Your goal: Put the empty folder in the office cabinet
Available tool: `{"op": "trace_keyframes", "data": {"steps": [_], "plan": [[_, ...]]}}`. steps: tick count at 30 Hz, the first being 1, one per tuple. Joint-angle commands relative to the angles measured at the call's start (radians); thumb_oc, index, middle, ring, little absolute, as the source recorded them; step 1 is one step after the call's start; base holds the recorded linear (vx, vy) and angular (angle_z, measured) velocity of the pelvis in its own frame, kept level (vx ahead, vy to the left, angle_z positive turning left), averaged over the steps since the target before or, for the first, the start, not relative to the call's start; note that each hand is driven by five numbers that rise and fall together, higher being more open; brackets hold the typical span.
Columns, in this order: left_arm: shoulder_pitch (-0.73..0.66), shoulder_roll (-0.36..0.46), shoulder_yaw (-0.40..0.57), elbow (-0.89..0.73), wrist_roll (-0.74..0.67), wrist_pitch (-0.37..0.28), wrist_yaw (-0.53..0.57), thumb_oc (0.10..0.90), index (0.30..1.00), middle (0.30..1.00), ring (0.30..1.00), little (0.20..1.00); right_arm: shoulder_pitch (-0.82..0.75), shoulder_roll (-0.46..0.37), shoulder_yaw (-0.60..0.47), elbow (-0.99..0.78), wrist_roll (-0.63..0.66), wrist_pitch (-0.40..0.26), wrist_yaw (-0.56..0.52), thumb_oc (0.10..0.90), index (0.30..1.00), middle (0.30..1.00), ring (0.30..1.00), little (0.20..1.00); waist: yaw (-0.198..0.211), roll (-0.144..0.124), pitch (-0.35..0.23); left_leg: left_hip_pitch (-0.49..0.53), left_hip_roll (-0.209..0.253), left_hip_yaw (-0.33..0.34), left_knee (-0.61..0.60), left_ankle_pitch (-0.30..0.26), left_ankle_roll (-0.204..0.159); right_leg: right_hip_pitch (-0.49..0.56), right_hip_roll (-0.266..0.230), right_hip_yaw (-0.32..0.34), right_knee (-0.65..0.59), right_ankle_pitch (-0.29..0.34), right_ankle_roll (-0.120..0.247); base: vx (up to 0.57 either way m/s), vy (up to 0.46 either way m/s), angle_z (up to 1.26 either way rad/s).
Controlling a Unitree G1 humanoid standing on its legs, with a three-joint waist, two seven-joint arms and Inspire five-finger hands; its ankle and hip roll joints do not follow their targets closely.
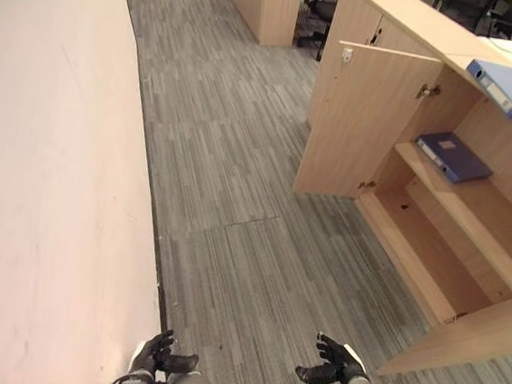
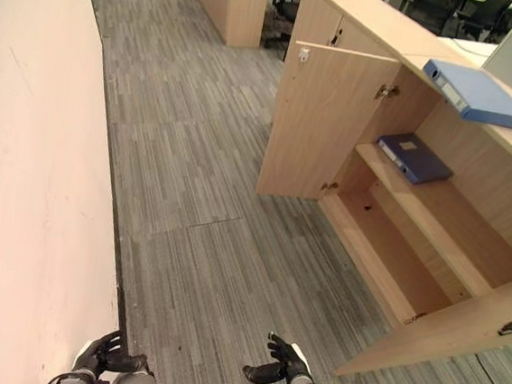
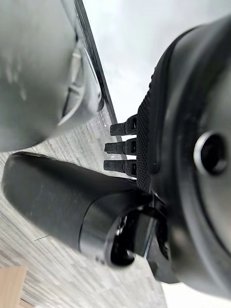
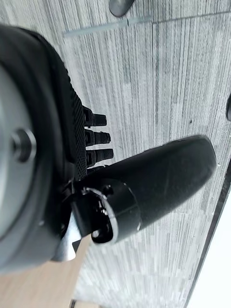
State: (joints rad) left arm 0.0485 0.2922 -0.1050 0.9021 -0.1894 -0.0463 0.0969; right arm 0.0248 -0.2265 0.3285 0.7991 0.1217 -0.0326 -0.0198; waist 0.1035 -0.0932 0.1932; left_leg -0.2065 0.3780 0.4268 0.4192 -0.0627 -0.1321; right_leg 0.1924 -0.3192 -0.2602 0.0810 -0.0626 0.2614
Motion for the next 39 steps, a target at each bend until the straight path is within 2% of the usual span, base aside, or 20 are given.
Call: {"op": "trace_keyframes", "data": {"steps": [1,3,4,6,8,10,13,16,20,23,25,26,27,29,31,34,35,36,38,39], "plan": [[-0.041,0.038,-0.042,-0.063,0.037,-0.048,-0.008,0.800,0.900,0.900,0.900,0.900,-0.057,-0.086,-0.066,-0.050,0.016,-0.025,-0.024,0.800,0.900,0.900,0.900,0.900,-0.008,0.032,-0.016,-0.015,0.089,0.056,-0.332,0.351,-0.064,0.089,-0.068,-0.013,0.215,0.069,0.000,0.17,0.167,-0.14],[-0.057,0.051,-0.036,-0.082,0.029,-0.050,-0.006,0.800,0.900,0.900,0.900,0.900,-0.074,-0.070,-0.065,-0.044,0.009,-0.020,-0.019,0.800,0.900,0.900,0.900,0.900,-0.005,0.025,-0.014,0.011,0.020,0.105,-0.331,0.283,-0.009,0.017,-0.129,-0.069,0.328,0.218,0.000,0.31,0.297,-0.30],[-0.057,0.052,-0.036,-0.082,0.028,-0.050,-0.006,0.800,0.900,0.900,0.900,0.900,-0.074,-0.069,-0.065,-0.043,0.009,-0.020,-0.019,0.800,0.900,0.900,0.900,0.900,-0.003,0.021,-0.015,0.012,0.017,0.109,-0.332,0.282,-0.007,0.013,-0.133,-0.066,0.330,0.217,0.000,0.26,0.274,-0.29],[-0.074,0.052,-0.036,-0.073,0.022,-0.047,0.002,0.800,0.900,0.900,0.900,0.900,-0.088,-0.065,-0.063,-0.037,0.008,-0.021,-0.028,0.800,0.900,0.900,0.900,0.900,-0.001,0.022,-0.008,0.023,-0.025,0.139,-0.331,0.235,0.023,-0.016,-0.162,-0.148,0.381,0.278,0.000,0.19,0.226,-0.16],[-0.082,0.050,-0.037,-0.069,0.016,-0.047,0.008,0.800,0.900,0.900,0.900,0.900,-0.093,-0.059,-0.065,-0.038,0.013,-0.020,-0.030,0.800,0.900,0.900,0.900,0.900,-0.011,0.023,-0.001,0.034,-0.055,0.135,-0.337,0.215,0.038,-0.056,-0.148,-0.123,0.412,0.276,0.000,0.16,0.234,-0.09],[-0.105,0.031,-0.033,-0.056,-0.002,-0.051,0.017,0.800,0.900,0.900,0.900,0.900,-0.113,-0.056,-0.071,-0.045,0.032,-0.024,-0.038,0.800,0.900,0.900,0.900,0.900,-0.053,0.042,0.029,0.088,-0.144,0.134,-0.373,0.167,0.063,-0.176,-0.042,-0.059,0.416,0.156,-0.020,0.22,0.316,0.02],[-0.115,0.024,-0.041,-0.065,-0.002,-0.053,0.014,0.800,0.900,0.900,0.900,0.900,-0.131,-0.070,-0.097,-0.022,0.048,-0.026,-0.062,0.800,0.900,0.900,0.900,0.900,-0.100,0.087,0.067,0.214,-0.220,0.114,-0.426,0.085,0.062,-0.302,0.034,-0.117,0.343,-0.029,-0.059,0.40,0.167,-0.36],[-0.111,0.019,-0.046,-0.042,0.030,-0.053,0.000,0.800,0.900,0.900,0.900,0.900,-0.116,-0.103,-0.151,0.023,0.078,-0.024,-0.087,0.800,0.900,0.900,0.900,0.900,-0.170,0.115,0.095,0.333,-0.267,0.106,-0.429,0.011,0.047,-0.412,0.063,-0.133,0.126,0.070,-0.073,0.49,-0.046,0.10],[-0.112,0.014,-0.043,-0.024,0.067,-0.056,-0.009,0.800,0.900,0.900,0.900,0.900,-0.084,-0.115,-0.219,0.062,0.117,-0.022,-0.095,0.800,0.900,0.900,0.900,0.900,-0.226,0.136,0.102,0.400,-0.275,0.088,-0.399,-0.048,0.021,-0.483,-0.008,-0.123,-0.029,0.179,-0.035,0.41,-0.153,0.43],[-0.111,0.008,-0.047,-0.014,0.078,-0.061,-0.012,0.800,0.900,0.900,0.900,0.900,-0.063,-0.128,-0.256,0.069,0.138,-0.020,-0.094,0.800,0.900,0.900,0.900,0.900,-0.251,0.162,0.103,0.447,-0.282,0.065,-0.341,-0.118,0.011,-0.514,-0.065,-0.124,-0.076,0.213,-0.019,0.46,-0.173,0.28],[-0.107,-0.004,-0.049,-0.019,0.071,-0.061,-0.017,0.800,0.900,0.900,0.900,0.900,-0.053,-0.140,-0.271,0.073,0.144,-0.019,-0.092,0.800,0.900,0.900,0.900,0.900,-0.255,0.172,0.107,0.480,-0.292,0.072,-0.299,-0.156,-0.003,-0.527,-0.135,-0.192,-0.068,0.234,-0.025,0.46,-0.237,0.10],[-0.106,-0.005,-0.050,-0.019,0.070,-0.061,-0.017,0.800,0.900,0.900,0.900,0.900,-0.052,-0.142,-0.272,0.073,0.144,-0.019,-0.092,0.800,0.900,0.900,0.900,0.900,-0.255,0.177,0.110,0.482,-0.289,0.069,-0.295,-0.165,-0.003,-0.523,-0.134,-0.192,-0.066,0.230,-0.022,0.49,-0.283,0.03],[-0.099,-0.012,-0.056,-0.018,0.079,-0.061,-0.024,0.800,0.900,0.900,0.900,0.900,-0.045,-0.148,-0.275,0.077,0.145,-0.019,-0.090,0.800,0.900,0.900,0.900,0.900,-0.253,0.176,0.096,0.502,-0.291,0.073,-0.258,-0.198,-0.011,-0.496,-0.164,-0.259,-0.040,0.245,-0.029,0.27,-0.164,-0.09],[-0.097,-0.017,-0.058,-0.015,0.078,-0.059,-0.023,0.800,0.900,0.900,0.900,0.900,-0.043,-0.154,-0.272,0.075,0.150,-0.023,-0.088,0.800,0.900,0.900,0.900,0.900,-0.264,0.182,0.093,0.506,-0.277,0.080,-0.219,-0.199,-0.021,-0.485,-0.163,-0.280,-0.022,0.256,-0.032,0.37,-0.262,-0.10],[-0.096,-0.033,-0.064,-0.006,0.071,-0.057,-0.016,0.800,0.900,0.900,0.900,0.900,-0.034,-0.162,-0.275,0.064,0.156,-0.024,-0.089,0.800,0.900,0.900,0.900,0.900,-0.294,0.202,0.089,0.505,-0.217,0.078,-0.126,-0.145,-0.055,-0.475,-0.138,-0.274,0.023,0.255,-0.049,0.44,-0.370,0.08],[-0.085,-0.042,-0.071,-0.002,0.056,-0.062,-0.008,0.800,0.900,0.900,0.900,0.900,-0.024,-0.177,-0.250,0.067,0.136,-0.028,-0.085,0.800,0.900,0.900,0.900,0.900,-0.302,0.223,0.089,0.458,-0.104,0.042,0.056,0.107,-0.126,-0.431,-0.044,-0.269,0.042,0.173,-0.124,0.35,-0.446,-0.03],[-0.086,-0.046,-0.082,0.001,0.062,-0.056,-0.014,0.800,0.900,0.900,0.900,0.900,-0.020,-0.191,-0.235,0.066,0.114,-0.023,-0.082,0.800,0.900,0.900,0.900,0.900,-0.299,0.215,0.091,0.430,-0.079,0.030,0.141,0.198,-0.130,-0.402,-0.017,-0.261,0.040,0.136,-0.159,0.52,-0.605,-0.28],[-0.095,-0.039,-0.101,-0.029,0.063,-0.060,-0.020,0.800,0.900,0.900,0.900,0.900,-0.020,-0.229,-0.208,0.005,0.078,-0.028,-0.077,0.800,0.900,0.900,0.900,0.900,-0.287,0.183,0.100,0.388,-0.084,0.000,0.286,0.254,-0.130,-0.355,0.022,-0.227,0.028,0.086,-0.206,0.52,-0.534,-0.35],[-0.110,-0.040,-0.114,-0.032,0.069,-0.058,-0.014,0.800,0.900,0.900,0.900,0.900,-0.025,-0.244,-0.203,-0.014,0.071,-0.018,-0.074,0.800,0.900,0.900,0.900,0.900,-0.283,0.138,0.104,0.312,-0.102,-0.005,0.357,0.225,-0.117,-0.313,0.027,-0.194,0.002,0.066,-0.232,0.35,-0.330,-0.68],[-0.111,-0.040,-0.114,-0.031,0.069,-0.058,-0.014,0.800,0.900,0.900,0.900,0.900,-0.025,-0.244,-0.204,-0.015,0.071,-0.018,-0.074,0.800,0.900,0.900,0.900,0.900,-0.282,0.141,0.105,0.310,-0.099,-0.004,0.362,0.222,-0.117,-0.314,0.029,-0.194,0.002,0.065,-0.233,0.24,-0.131,-0.78]]}}
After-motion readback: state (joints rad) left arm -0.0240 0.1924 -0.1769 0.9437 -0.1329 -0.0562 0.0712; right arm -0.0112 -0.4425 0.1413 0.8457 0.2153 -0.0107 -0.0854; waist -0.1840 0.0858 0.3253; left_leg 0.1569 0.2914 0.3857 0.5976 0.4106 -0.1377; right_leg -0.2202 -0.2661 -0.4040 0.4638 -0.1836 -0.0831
